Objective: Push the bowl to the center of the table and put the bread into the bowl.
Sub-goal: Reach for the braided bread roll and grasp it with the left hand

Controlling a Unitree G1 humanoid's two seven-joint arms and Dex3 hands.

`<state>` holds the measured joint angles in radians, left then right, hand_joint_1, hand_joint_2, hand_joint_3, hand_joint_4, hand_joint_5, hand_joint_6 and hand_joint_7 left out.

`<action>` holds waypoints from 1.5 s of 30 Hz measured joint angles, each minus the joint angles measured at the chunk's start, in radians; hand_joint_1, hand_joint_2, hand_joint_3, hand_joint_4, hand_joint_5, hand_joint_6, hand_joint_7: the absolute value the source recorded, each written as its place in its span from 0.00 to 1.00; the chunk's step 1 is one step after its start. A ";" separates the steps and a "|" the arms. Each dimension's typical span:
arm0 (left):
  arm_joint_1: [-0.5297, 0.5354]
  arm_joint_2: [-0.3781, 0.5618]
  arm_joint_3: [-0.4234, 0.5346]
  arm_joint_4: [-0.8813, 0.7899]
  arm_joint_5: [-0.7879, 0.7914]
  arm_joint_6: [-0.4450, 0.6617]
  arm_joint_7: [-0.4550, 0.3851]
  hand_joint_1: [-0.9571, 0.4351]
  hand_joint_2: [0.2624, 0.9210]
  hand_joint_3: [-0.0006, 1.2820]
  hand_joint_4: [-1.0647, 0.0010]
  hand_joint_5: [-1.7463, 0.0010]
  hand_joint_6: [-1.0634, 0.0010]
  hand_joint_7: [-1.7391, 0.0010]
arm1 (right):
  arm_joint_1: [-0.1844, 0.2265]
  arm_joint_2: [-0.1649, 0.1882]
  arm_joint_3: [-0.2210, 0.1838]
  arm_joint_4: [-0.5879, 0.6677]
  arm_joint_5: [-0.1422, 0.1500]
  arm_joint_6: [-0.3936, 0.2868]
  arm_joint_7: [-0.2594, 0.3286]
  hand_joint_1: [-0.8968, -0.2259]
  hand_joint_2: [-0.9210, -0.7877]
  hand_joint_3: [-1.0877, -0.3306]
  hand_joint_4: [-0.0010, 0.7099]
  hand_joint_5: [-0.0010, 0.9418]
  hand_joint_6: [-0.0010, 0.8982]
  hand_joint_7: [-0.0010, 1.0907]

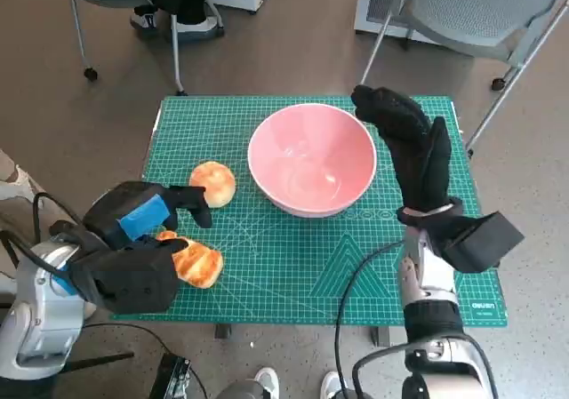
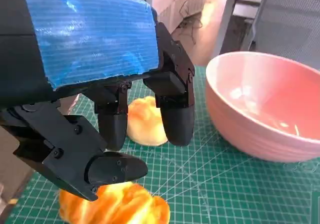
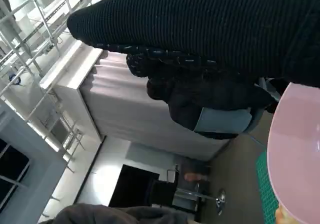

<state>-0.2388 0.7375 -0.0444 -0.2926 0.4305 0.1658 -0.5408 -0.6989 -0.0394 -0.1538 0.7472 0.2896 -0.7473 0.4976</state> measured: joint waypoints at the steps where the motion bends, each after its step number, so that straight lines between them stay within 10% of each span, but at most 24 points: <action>1: 0.000 0.000 0.000 0.000 0.000 -0.002 0.001 0.69 0.55 0.44 0.27 0.28 0.37 0.36 | 0.001 0.000 0.000 -0.001 0.000 0.000 0.000 0.35 0.00 0.40 0.32 0.00 0.12 0.39; 9: -0.002 -0.002 0.000 0.000 0.000 -0.017 0.010 0.69 0.58 0.41 0.28 0.28 0.37 0.37 | 0.012 0.000 0.001 -0.013 0.000 0.000 0.000 0.36 0.00 0.40 0.31 0.00 0.12 0.39; 13: -0.001 -0.002 0.000 -0.004 0.000 -0.018 0.010 0.69 0.84 0.21 0.33 0.31 0.47 0.30 | 0.014 0.002 0.000 -0.019 0.001 0.003 0.000 0.36 0.00 0.40 0.31 0.00 0.12 0.40; 18: 0.006 0.003 -0.007 -0.030 0.003 0.026 -0.032 0.58 0.70 0.06 0.60 0.83 0.63 0.74 | 0.015 0.005 0.000 -0.026 0.002 0.006 0.000 0.36 0.00 0.40 0.31 0.00 0.12 0.40; 22: 0.017 0.023 -0.020 -0.050 0.013 0.070 -0.088 0.47 0.66 0.02 0.71 0.96 0.65 0.88 | 0.019 0.006 0.001 -0.030 0.002 0.007 0.000 0.36 0.00 0.40 0.31 0.00 0.12 0.40; 45: 0.118 0.068 -0.032 -0.122 0.124 0.096 -0.121 0.37 0.66 0.00 0.90 1.00 0.74 0.99 | 0.033 0.007 0.005 -0.034 0.000 0.010 -0.003 0.36 0.00 0.39 0.31 0.00 0.11 0.42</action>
<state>-0.1204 0.8051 -0.0762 -0.4146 0.5544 0.2616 -0.6621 -0.6658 -0.0324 -0.1487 0.7135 0.2893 -0.7373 0.4948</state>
